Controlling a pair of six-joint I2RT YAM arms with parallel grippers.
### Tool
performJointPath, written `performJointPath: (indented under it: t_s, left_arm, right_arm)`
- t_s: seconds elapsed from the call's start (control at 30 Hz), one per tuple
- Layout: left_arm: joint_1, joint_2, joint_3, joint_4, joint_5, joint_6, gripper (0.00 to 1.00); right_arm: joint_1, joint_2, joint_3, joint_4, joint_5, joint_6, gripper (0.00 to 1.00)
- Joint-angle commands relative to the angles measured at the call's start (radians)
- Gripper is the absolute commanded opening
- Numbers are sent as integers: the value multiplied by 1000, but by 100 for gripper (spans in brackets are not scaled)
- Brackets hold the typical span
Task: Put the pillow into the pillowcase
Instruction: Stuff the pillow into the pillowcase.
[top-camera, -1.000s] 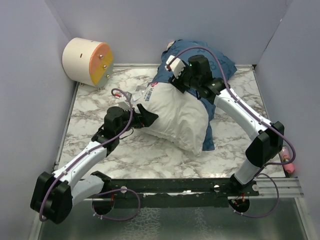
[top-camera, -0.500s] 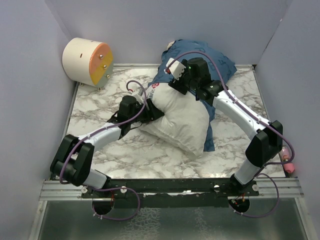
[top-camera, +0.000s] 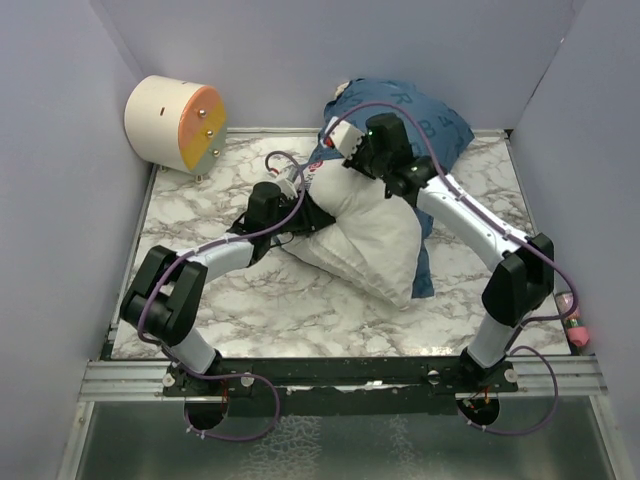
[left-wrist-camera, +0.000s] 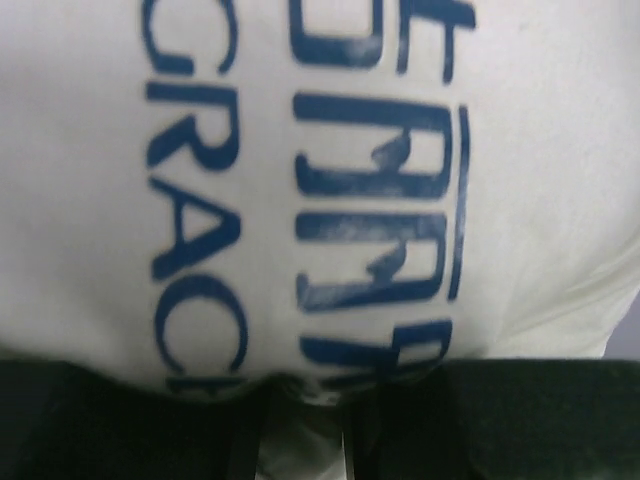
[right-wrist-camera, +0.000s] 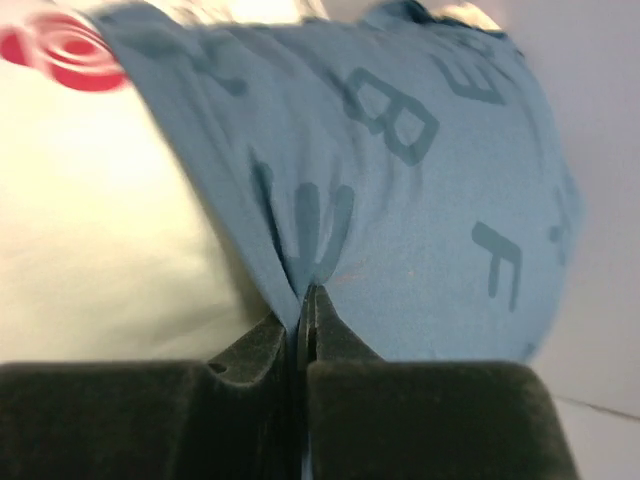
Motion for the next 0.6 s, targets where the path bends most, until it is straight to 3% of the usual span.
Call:
performJointPath:
  t_s: [0.0,0.1,0.27,0.43,0.57]
  left_arm:
    - [1,64,61,225,-9,48,26]
    - [1,71,116,284,-18,82,16]
    - [1,69,215,414,-28,126,13]
    - [-23,69,252,610,-4,135,13]
    - [-93,100,238,661,4,169,13]
  right_arm:
    - [0,-40,202,-341,-616,267,1]
    - [19,-34,298,-425,-889,367,1]
    - [32,-57,380,-471,-1219,492,0]
    - [5,-147,218,-381,-1321,564,0]
    - [-121,-188,45,-207,-1438,686,0]
